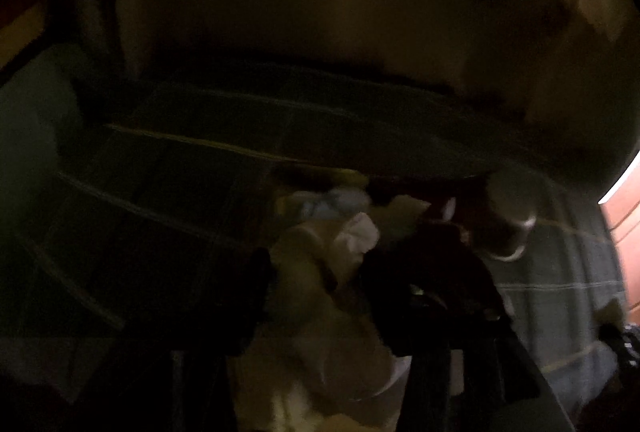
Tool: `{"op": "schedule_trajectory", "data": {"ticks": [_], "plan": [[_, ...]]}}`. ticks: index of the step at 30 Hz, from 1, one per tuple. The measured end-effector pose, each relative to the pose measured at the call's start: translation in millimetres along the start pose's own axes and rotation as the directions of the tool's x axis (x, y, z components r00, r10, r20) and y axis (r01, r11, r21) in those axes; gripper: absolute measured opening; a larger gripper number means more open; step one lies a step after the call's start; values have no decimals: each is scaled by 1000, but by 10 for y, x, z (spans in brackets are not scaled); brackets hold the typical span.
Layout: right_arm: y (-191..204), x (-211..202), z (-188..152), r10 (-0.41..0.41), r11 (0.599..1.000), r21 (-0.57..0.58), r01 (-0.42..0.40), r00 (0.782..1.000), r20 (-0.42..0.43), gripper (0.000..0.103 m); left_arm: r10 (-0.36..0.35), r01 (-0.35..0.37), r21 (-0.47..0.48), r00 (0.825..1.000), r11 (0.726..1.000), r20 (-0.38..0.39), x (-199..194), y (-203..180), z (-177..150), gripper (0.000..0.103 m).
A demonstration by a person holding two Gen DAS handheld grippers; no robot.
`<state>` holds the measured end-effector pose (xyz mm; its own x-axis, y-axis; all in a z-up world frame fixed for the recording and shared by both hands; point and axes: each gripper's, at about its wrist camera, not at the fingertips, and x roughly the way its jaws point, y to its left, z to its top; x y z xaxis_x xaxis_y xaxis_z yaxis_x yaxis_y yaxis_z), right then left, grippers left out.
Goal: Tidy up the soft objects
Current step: 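Carry the crumpled cloth with left while right carries the folded cloth toward the box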
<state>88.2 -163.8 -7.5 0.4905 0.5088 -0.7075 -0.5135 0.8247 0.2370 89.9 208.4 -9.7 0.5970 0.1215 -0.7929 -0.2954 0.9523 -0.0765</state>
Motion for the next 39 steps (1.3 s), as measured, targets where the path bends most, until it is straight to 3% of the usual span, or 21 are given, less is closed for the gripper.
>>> {"op": "schedule_trajectory", "data": {"ticks": [3,5,10,17,26,39], "plan": [[18,8,-5,5,1000,-2,-5,1000,-2,14,80,-83,44,994,996,72,-147,-63,-59,51],[42,2,0,10,1000,-6,-10,1000,-1,14,153,-164,75,980,984,129,-305,-110,-89,54],[184,-37,16,41,999,-26,-41,999,4,14,208,-230,98,959,968,193,-599,-230,-192,59],[504,-61,55,132,989,-62,-132,991,-4,15,199,-213,76,966,974,165,-799,-322,-318,60],[957,116,93,217,968,-117,-222,975,-52,15,203,-204,2,975,979,86,-1053,-225,-725,60],[1607,504,240,269,943,-166,-287,955,-122,16,334,-329,-163,943,930,2,-1106,275,-1340,60]]}}
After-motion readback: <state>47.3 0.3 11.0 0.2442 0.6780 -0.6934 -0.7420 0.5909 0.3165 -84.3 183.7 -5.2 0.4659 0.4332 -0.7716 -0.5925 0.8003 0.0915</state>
